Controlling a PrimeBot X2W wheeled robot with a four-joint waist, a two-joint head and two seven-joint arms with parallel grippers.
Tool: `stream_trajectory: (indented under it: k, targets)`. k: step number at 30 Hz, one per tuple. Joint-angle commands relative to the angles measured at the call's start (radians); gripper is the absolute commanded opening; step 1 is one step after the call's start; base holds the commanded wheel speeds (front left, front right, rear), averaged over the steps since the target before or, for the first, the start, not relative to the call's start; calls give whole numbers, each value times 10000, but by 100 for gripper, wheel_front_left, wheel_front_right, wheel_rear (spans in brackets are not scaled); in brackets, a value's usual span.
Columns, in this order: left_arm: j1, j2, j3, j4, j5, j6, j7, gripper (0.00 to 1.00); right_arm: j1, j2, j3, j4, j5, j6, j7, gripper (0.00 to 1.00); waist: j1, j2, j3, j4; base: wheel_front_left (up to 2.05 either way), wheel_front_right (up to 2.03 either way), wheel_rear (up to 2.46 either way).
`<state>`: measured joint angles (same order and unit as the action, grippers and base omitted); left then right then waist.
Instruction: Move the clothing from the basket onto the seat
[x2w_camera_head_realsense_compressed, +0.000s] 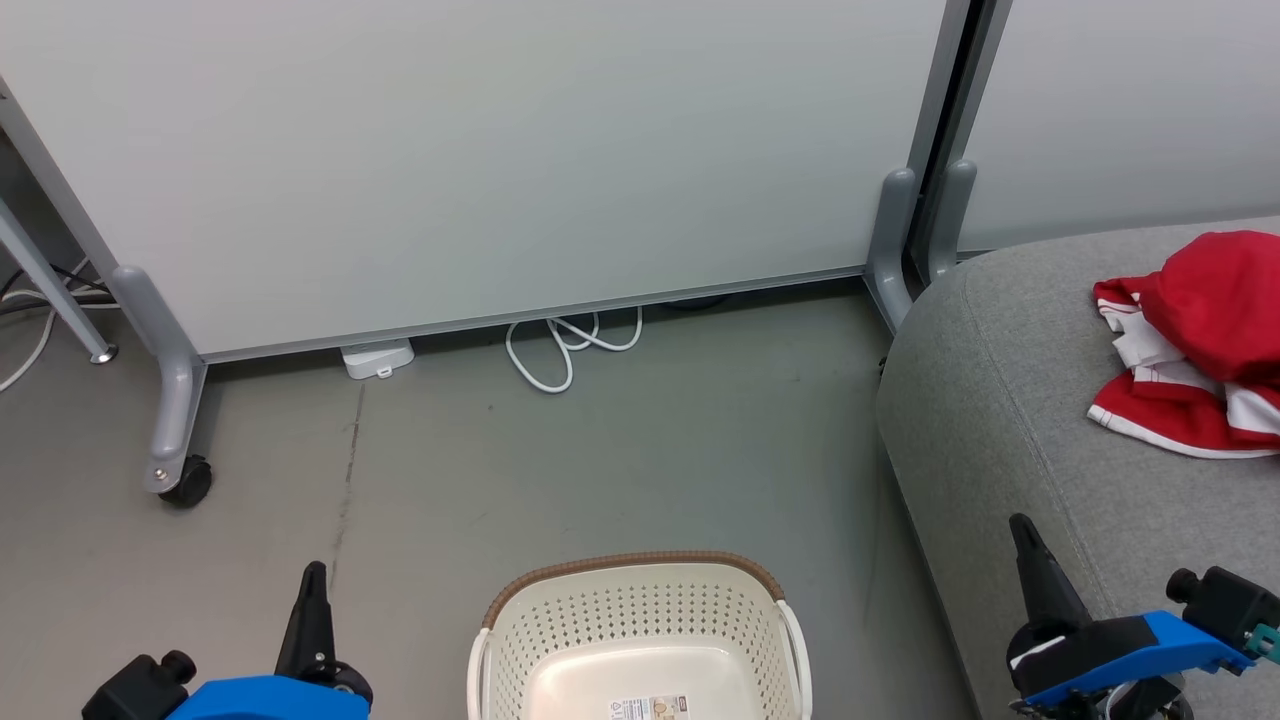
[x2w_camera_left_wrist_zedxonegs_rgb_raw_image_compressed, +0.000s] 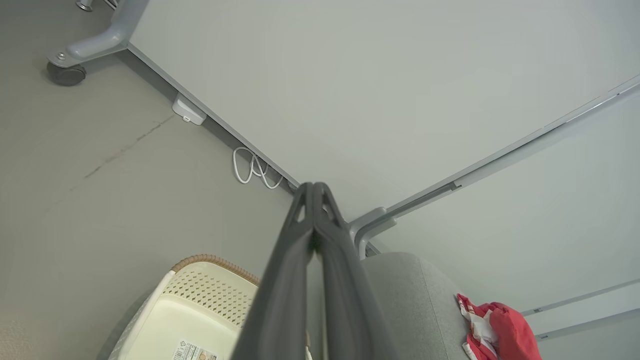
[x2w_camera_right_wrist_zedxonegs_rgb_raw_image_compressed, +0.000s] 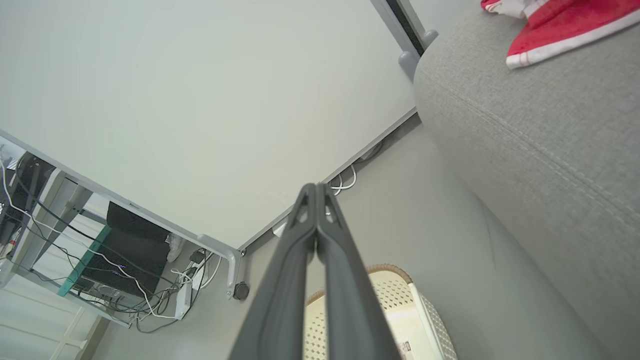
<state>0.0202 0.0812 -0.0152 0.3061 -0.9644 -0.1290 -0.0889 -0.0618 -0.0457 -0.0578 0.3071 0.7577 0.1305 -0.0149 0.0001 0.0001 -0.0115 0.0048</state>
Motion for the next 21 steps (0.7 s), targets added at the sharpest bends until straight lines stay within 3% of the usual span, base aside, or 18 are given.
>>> stream_trajectory:
  k: [1,21]
  targets:
    - [-306,-6,78,-172,-272,-11,72,0,-292,-38,-43,-172,385,3,55,0,-1,-1,2,-1,0,0,0]
    - [-652,-79,468,-334,-2335,-16,700,0,-372,-48,-221,-336,3071,3,476,0,-1,-1,39,-13,0,0,0]
